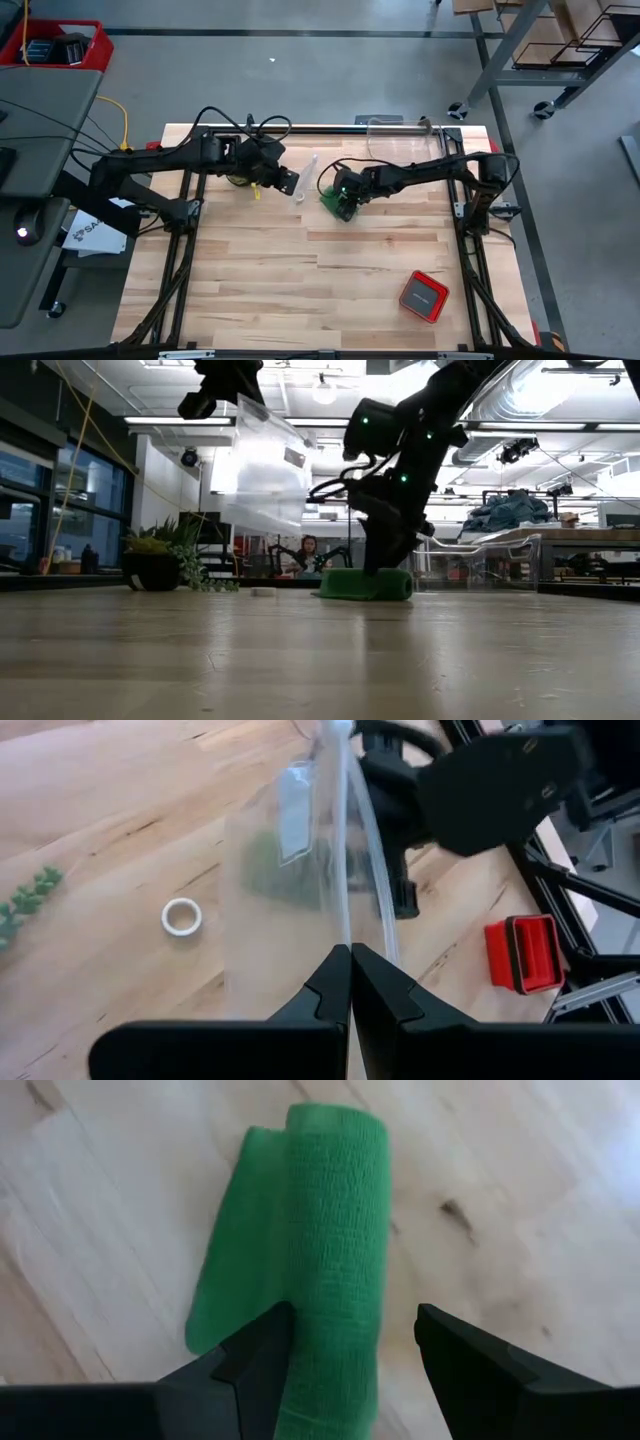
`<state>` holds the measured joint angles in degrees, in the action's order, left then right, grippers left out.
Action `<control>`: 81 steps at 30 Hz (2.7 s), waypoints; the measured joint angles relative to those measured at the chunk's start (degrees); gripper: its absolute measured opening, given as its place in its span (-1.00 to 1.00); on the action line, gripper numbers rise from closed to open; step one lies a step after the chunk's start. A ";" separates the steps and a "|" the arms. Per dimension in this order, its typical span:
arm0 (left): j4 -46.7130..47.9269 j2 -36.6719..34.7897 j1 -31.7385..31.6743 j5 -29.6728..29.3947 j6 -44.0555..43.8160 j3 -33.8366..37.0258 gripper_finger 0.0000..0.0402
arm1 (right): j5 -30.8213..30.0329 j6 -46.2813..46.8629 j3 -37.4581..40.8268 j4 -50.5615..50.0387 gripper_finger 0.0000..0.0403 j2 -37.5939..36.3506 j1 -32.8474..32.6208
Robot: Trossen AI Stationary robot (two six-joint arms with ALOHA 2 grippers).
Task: Roll bandage
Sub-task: Put the green bandage into the transparent zip bag
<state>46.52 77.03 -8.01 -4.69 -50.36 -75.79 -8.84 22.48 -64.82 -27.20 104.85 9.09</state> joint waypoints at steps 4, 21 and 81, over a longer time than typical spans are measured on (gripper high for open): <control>-0.01 0.00 0.00 0.00 -0.06 0.00 -1.00 | 0.30 0.13 -0.15 0.11 0.04 2.19 -0.94; 4.07 1.72 -0.04 -3.75 3.26 -0.02 -1.00 | 3.06 1.46 0.13 -2.86 -0.34 -0.61 -1.21; -51.20 15.62 -4.79 15.03 -7.18 -0.04 -1.00 | -5.39 12.06 0.00 15.65 -0.85 -36.41 -2.40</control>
<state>-4.68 92.65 -12.80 10.34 -57.53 -75.83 -14.23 34.54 -64.82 -11.55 68.45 6.70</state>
